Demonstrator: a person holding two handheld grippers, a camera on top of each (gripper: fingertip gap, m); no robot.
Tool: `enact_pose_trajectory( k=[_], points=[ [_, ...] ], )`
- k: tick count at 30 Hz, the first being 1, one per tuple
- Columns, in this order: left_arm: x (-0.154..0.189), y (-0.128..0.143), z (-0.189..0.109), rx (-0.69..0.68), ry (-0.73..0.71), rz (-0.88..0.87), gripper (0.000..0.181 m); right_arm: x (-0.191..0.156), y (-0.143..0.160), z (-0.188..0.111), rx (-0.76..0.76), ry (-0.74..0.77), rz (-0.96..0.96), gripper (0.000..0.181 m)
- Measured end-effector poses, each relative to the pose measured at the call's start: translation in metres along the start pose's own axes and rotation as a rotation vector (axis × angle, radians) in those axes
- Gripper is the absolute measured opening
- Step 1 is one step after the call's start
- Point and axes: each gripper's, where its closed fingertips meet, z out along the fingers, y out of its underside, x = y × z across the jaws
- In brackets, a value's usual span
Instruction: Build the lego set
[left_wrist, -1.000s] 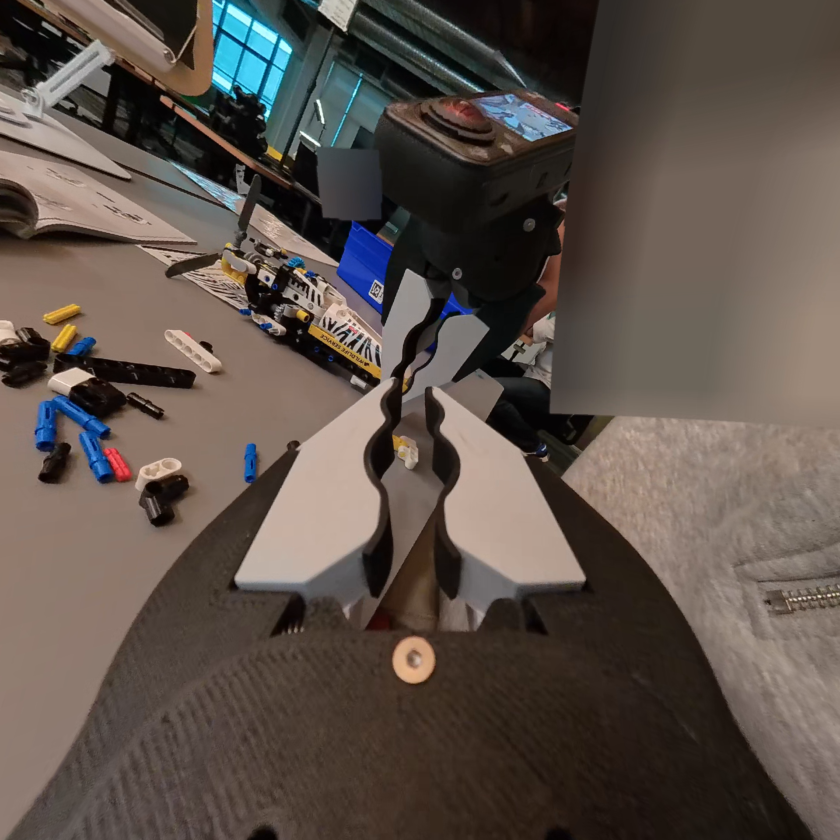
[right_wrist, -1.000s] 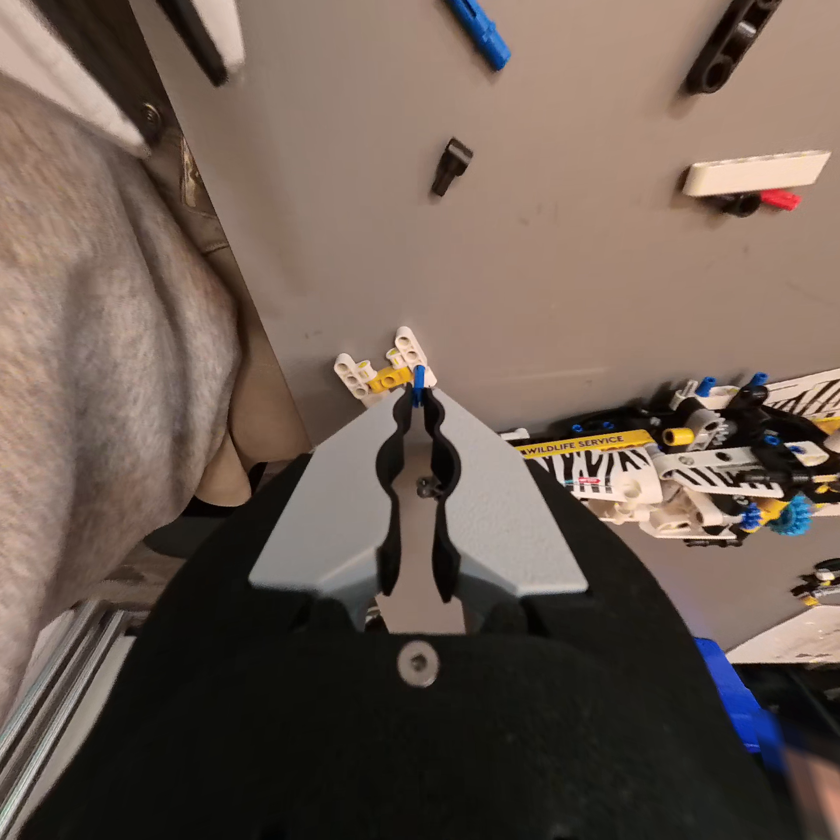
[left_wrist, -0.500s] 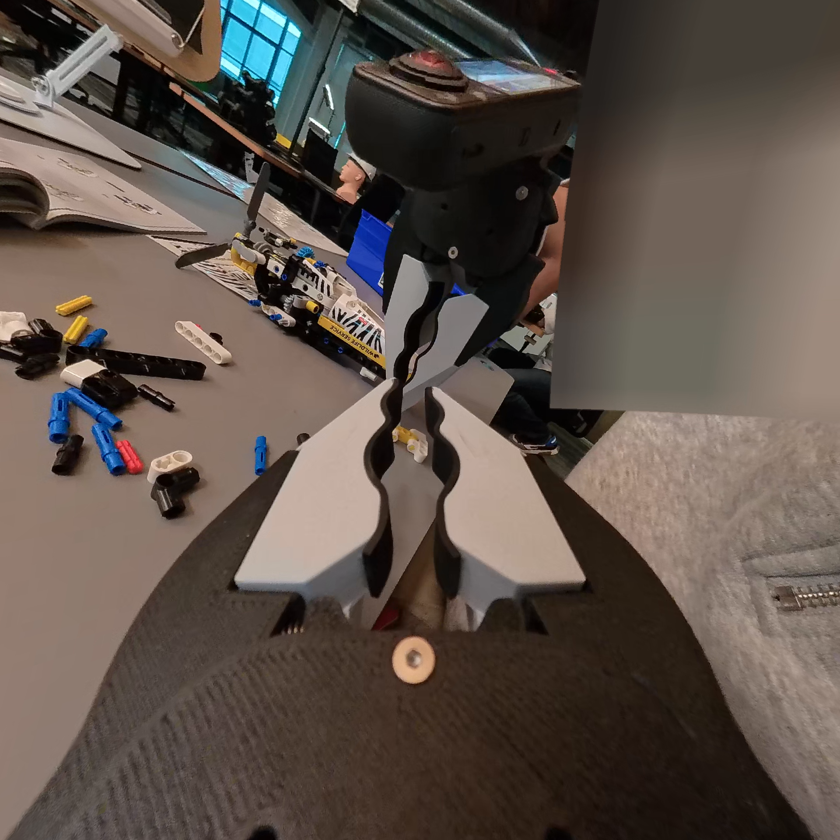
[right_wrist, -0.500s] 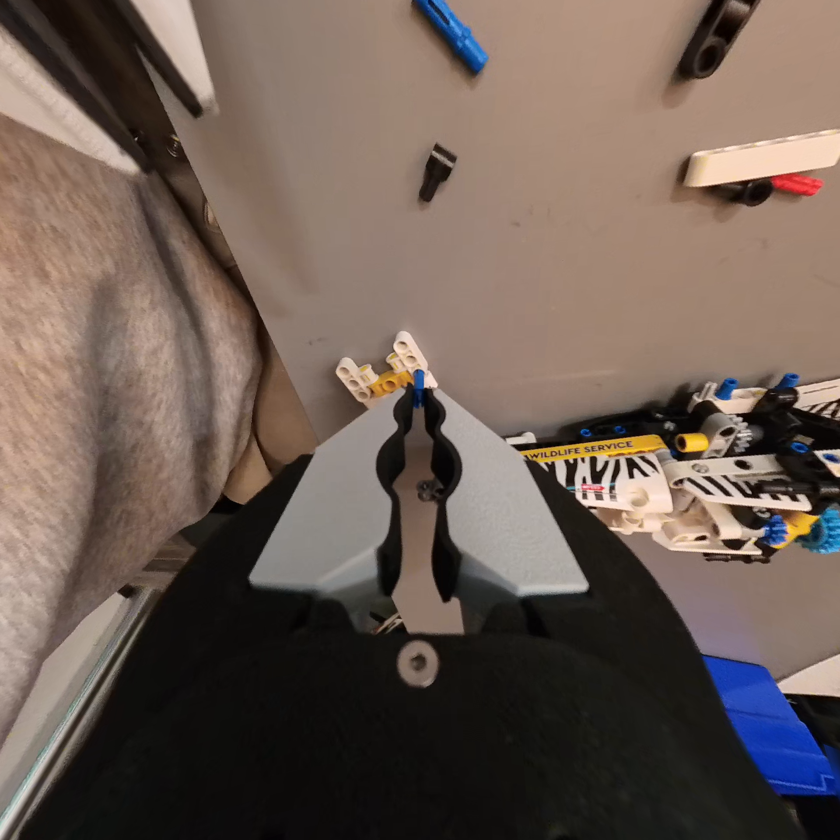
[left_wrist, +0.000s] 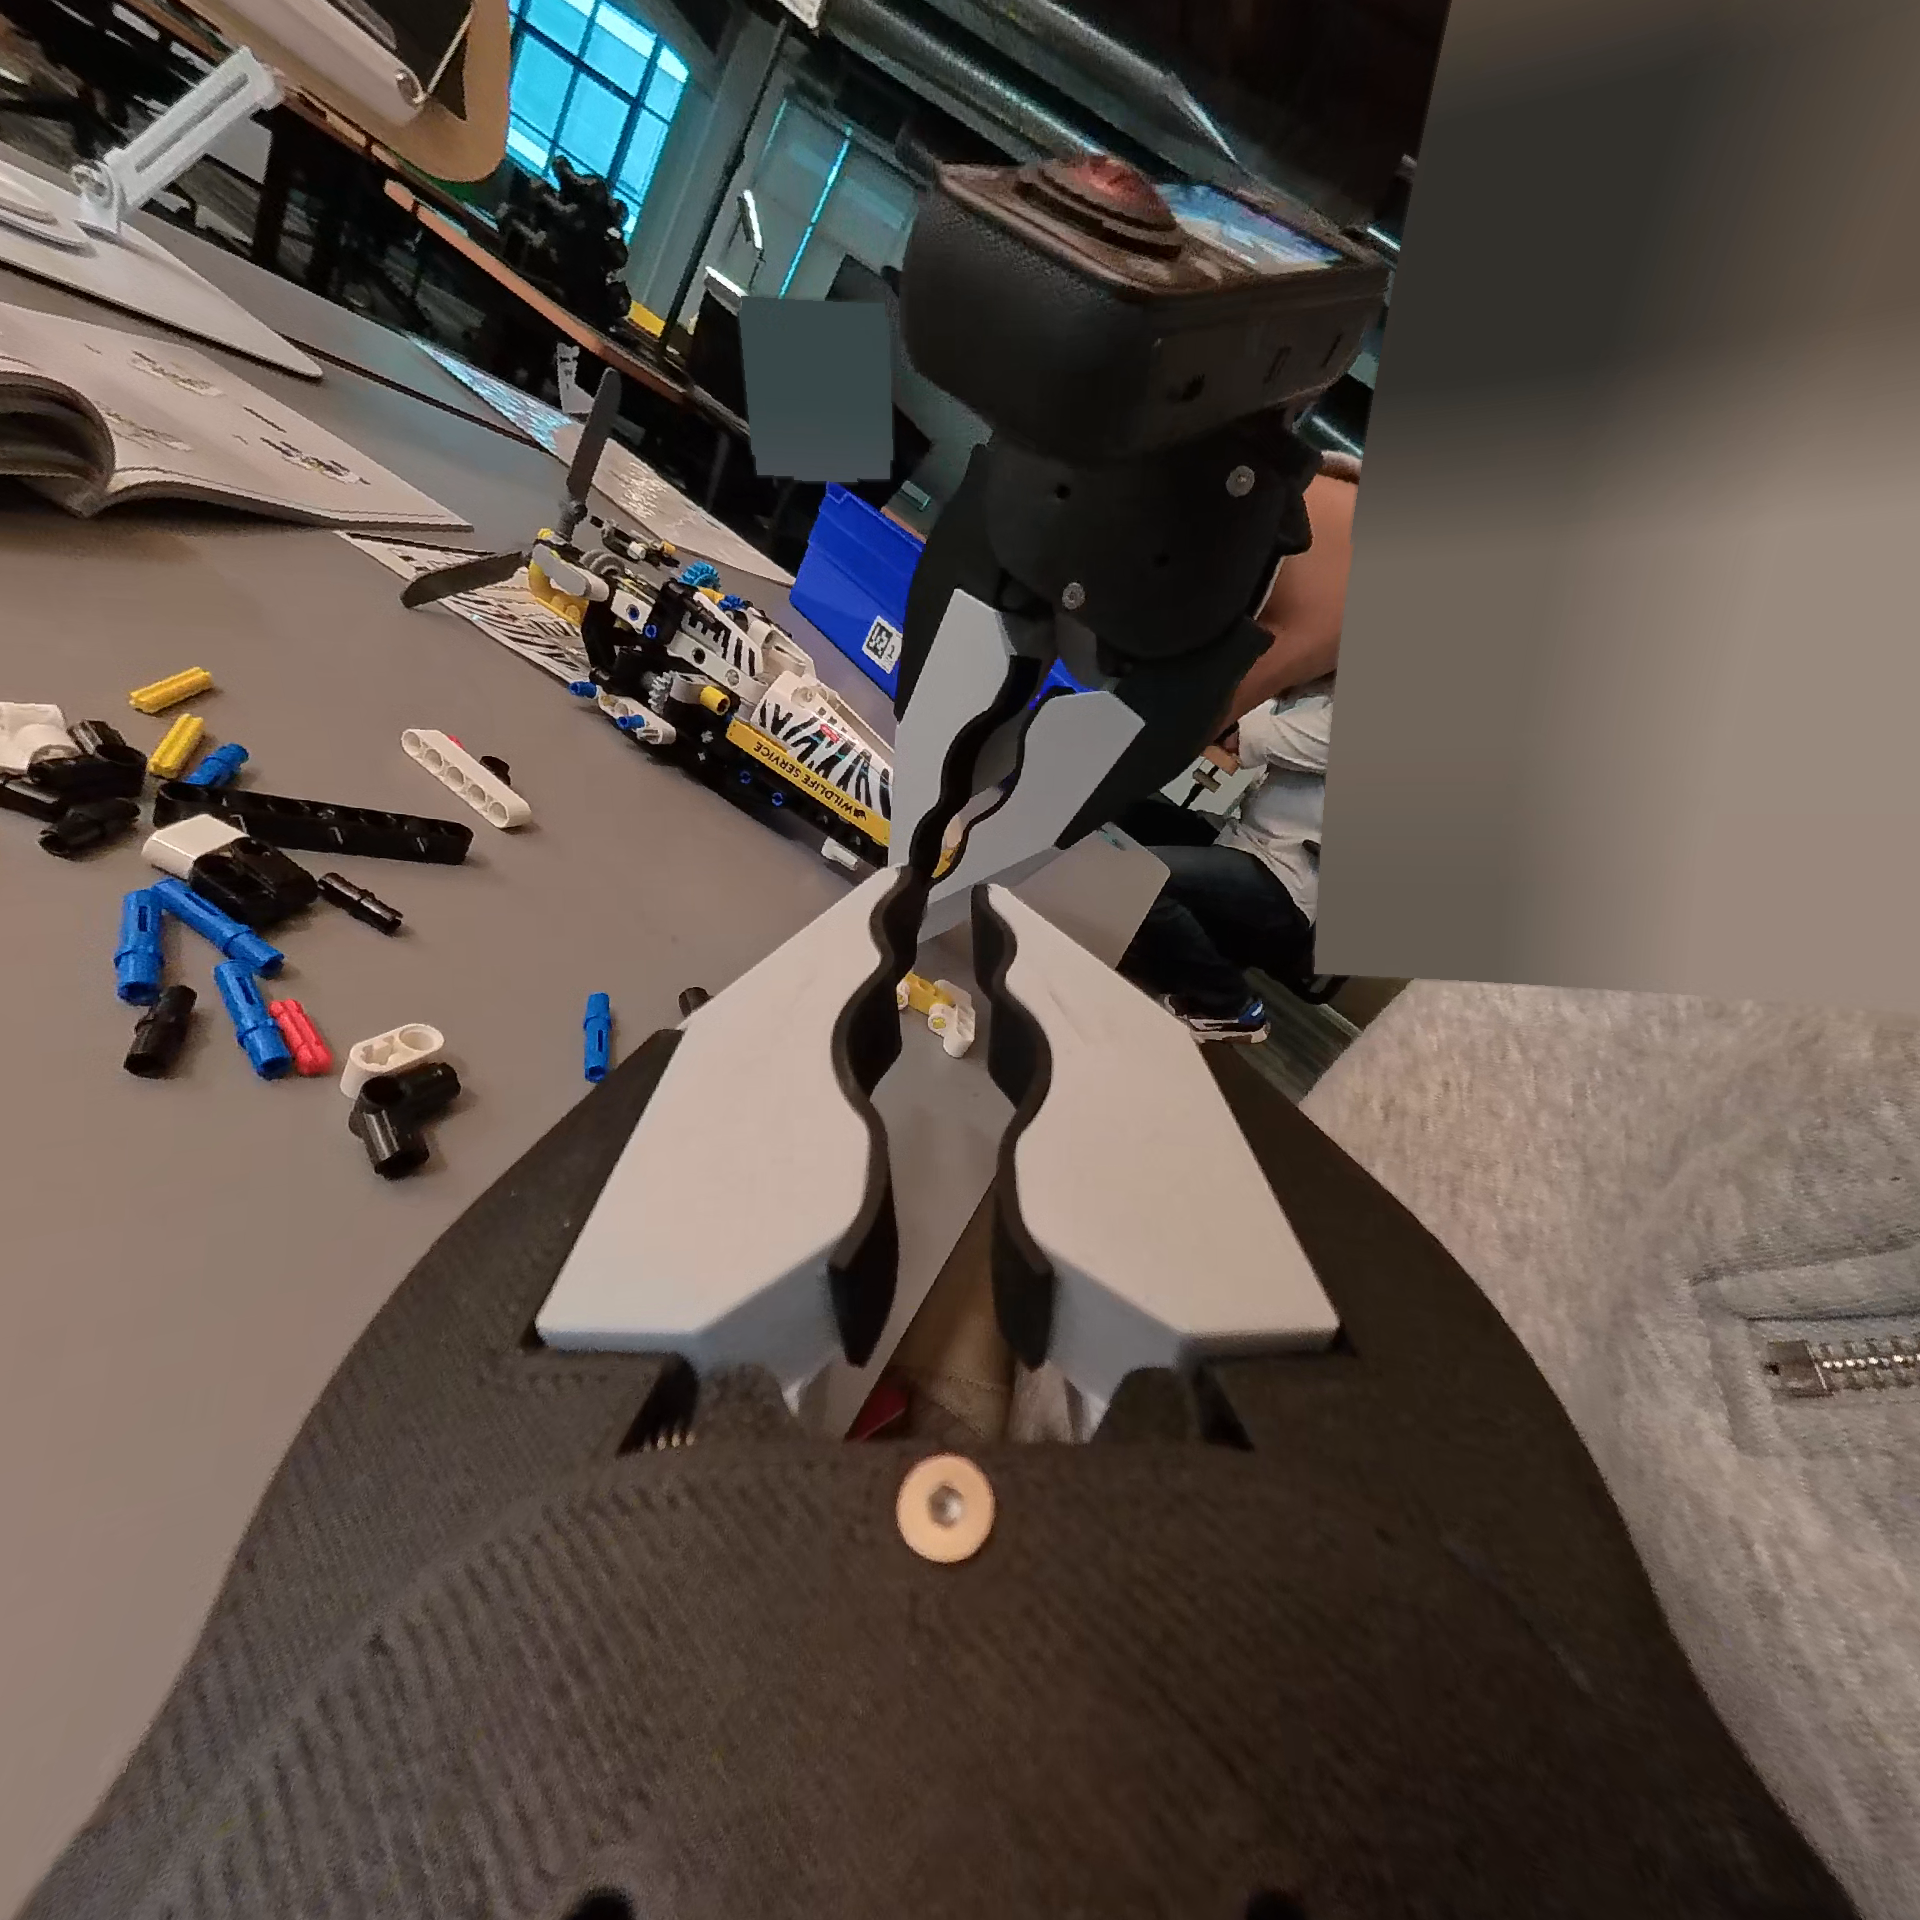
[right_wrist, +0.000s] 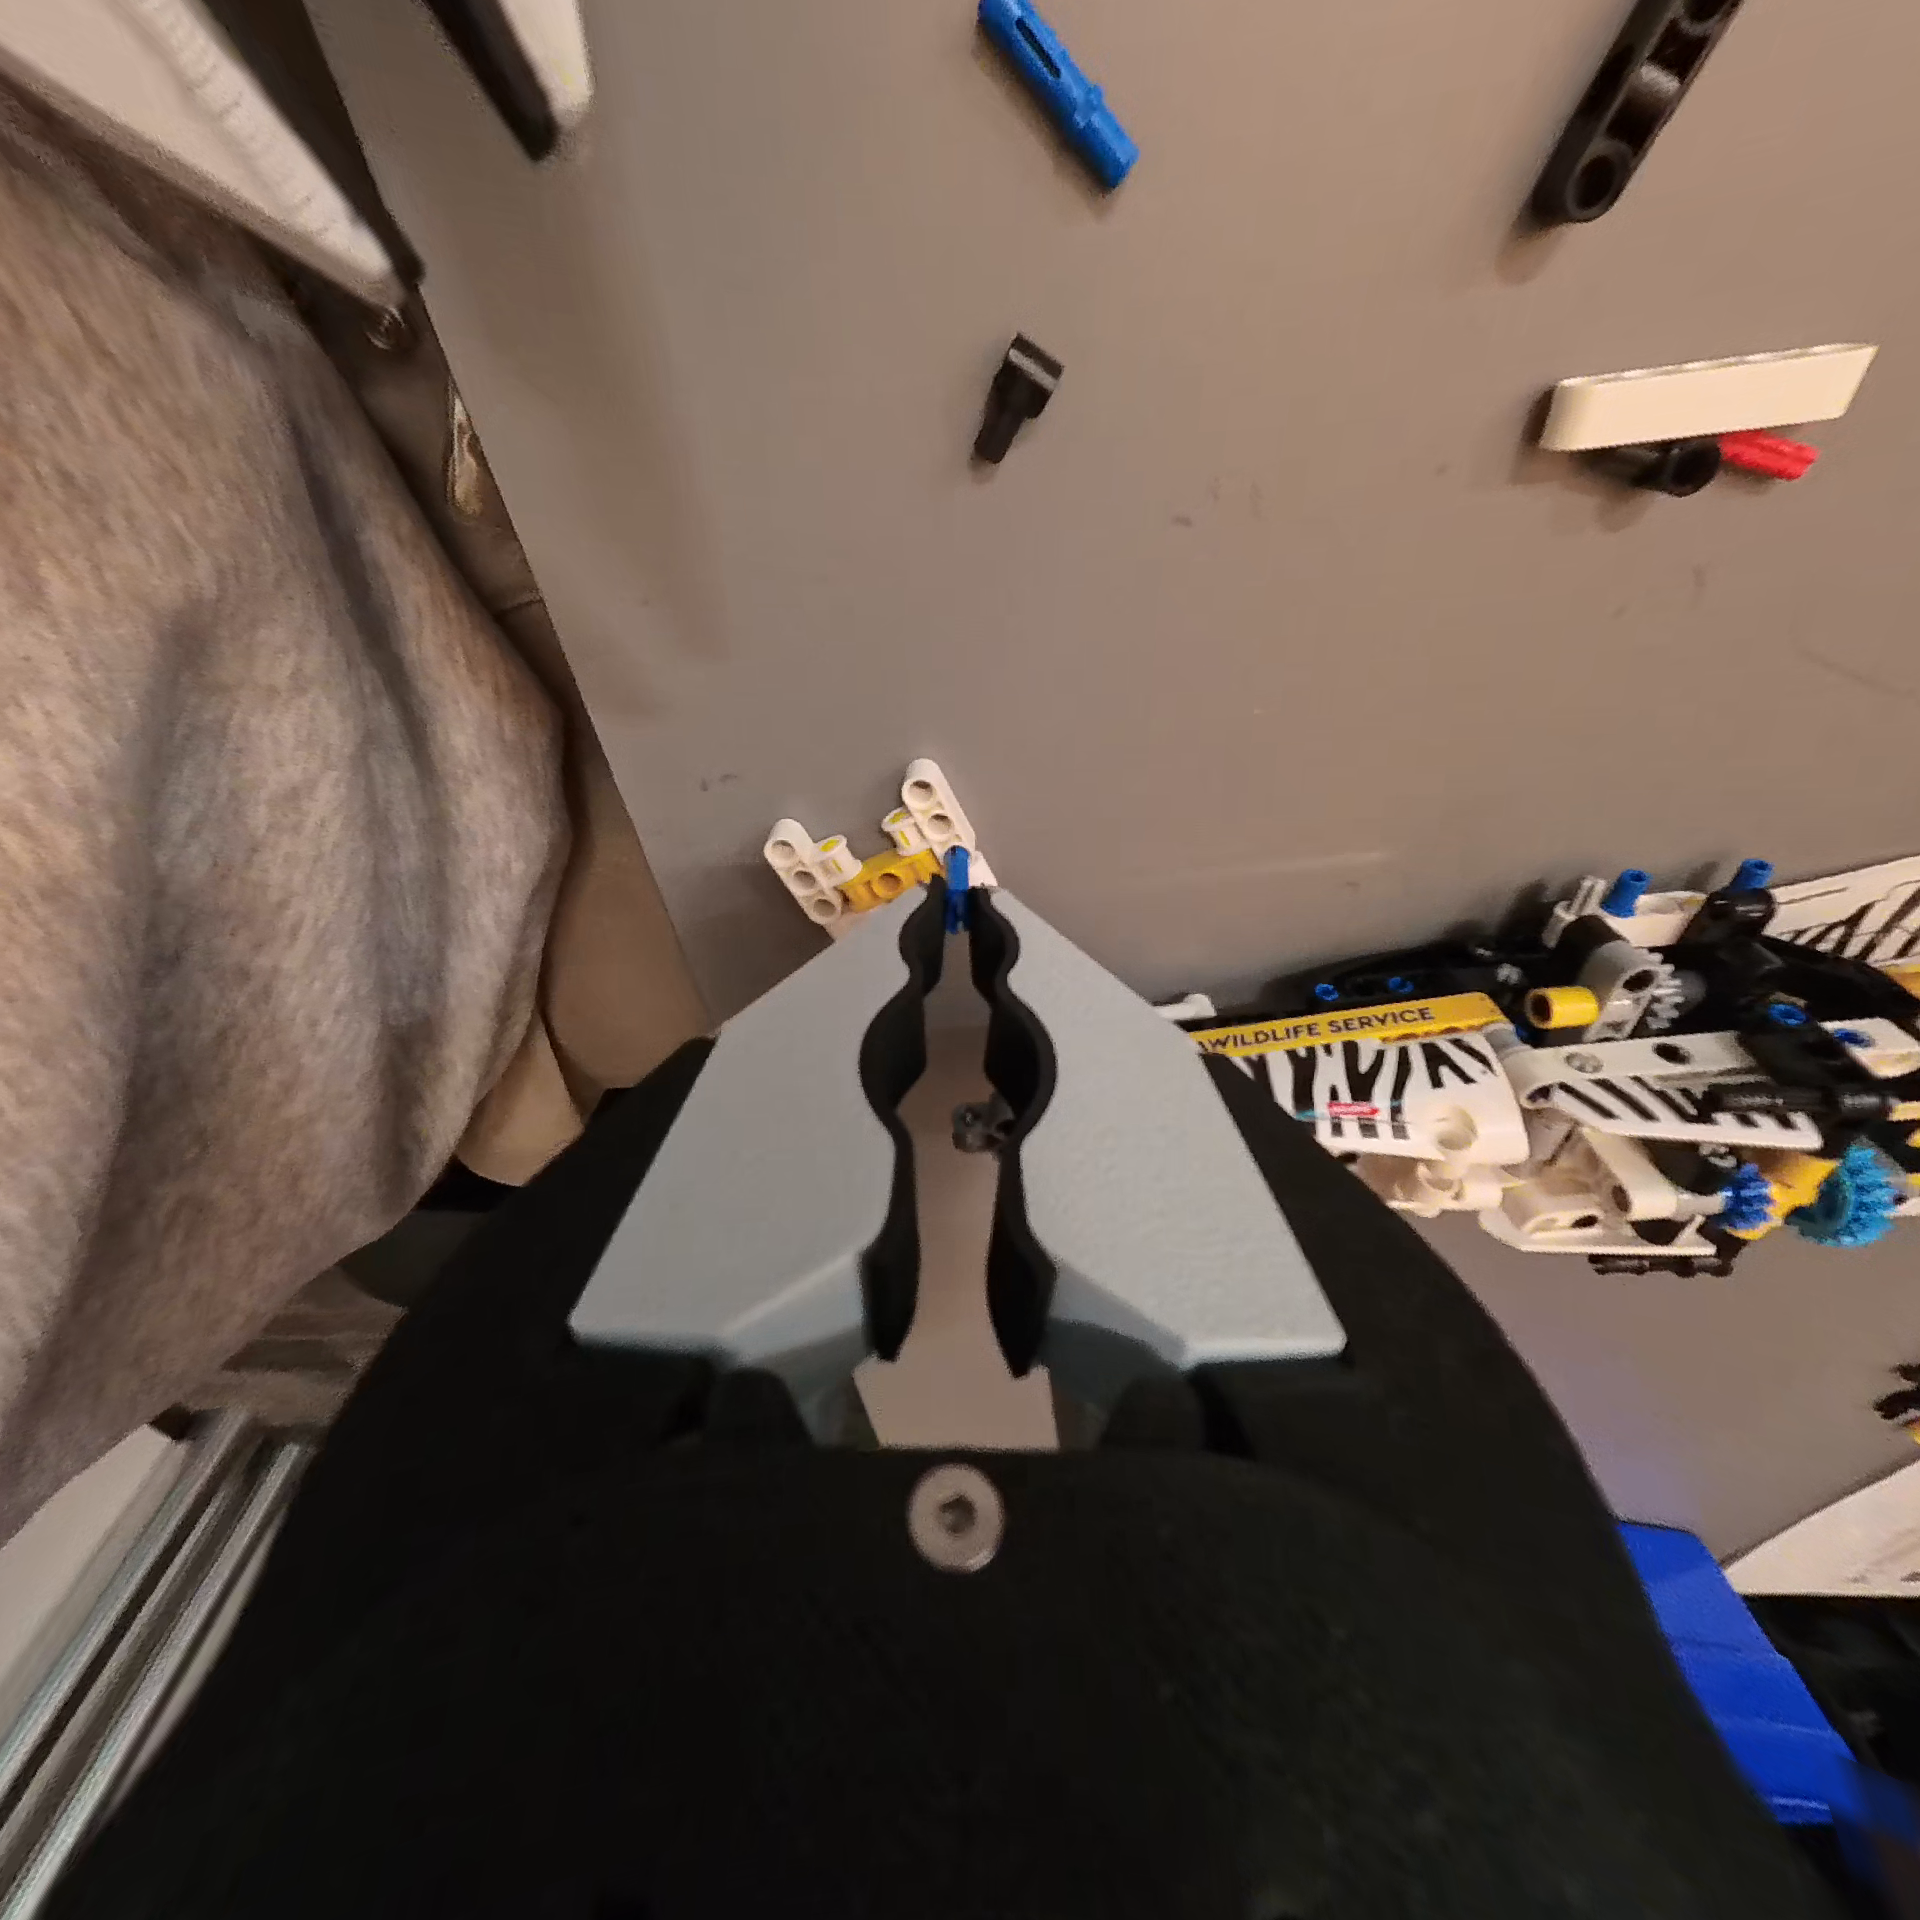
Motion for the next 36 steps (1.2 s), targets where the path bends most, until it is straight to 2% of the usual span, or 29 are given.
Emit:
enact_pose_trajectory(
  k=[8, 11, 16, 21, 24, 27, 31, 34, 36],
  points=[
    [-0.001, 0.000, 0.000, -0.003, -0.001, -0.004, 0.007, -0.003, 0.001, 0.008, 0.032, 0.029, -0.090, 0.003],
    [-0.002, 0.001, 0.000, -0.003, -0.005, -0.003, 0.006, 0.008, -0.005, 0.005, 0.025, 0.146, -0.192, 0.003],
    [-0.003, 0.003, 0.002, -0.015, -0.015, 0.006, 0.006, 0.005, -0.012, 0.006, 0.062, 0.071, -0.131, 0.003],
    [-0.003, 0.002, 0.001, -0.007, -0.011, -0.003, 0.006, 0.004, -0.013, 0.006, 0.137, 0.057, -0.082, 0.004],
    [-0.002, 0.003, 0.002, -0.011, -0.007, -0.005, 0.006, 0.004, -0.013, 0.006, 0.163, 0.070, -0.065, 0.021],
    [0.000, 0.005, 0.003, -0.021, -0.007, 0.006, 0.007, 0.008, -0.013, -0.002, 0.212, 0.121, -0.060, 0.030],
    [0.002, 0.009, 0.006, -0.038, -0.008, 0.030, 0.007, 0.014, -0.013, -0.023, 0.364, 0.166, 0.002, 0.029],
    [0.005, 0.009, 0.008, -0.027, -0.001, 0.044, 0.007, 0.020, -0.018, -0.062, 0.671, 0.280, -0.010, 0.004],
    [0.009, 0.005, 0.009, 0.004, 0.048, -0.012, 0.009, 0.023, -0.011, -0.084, 0.858, 0.360, 0.013, 0.003]
  ],
)
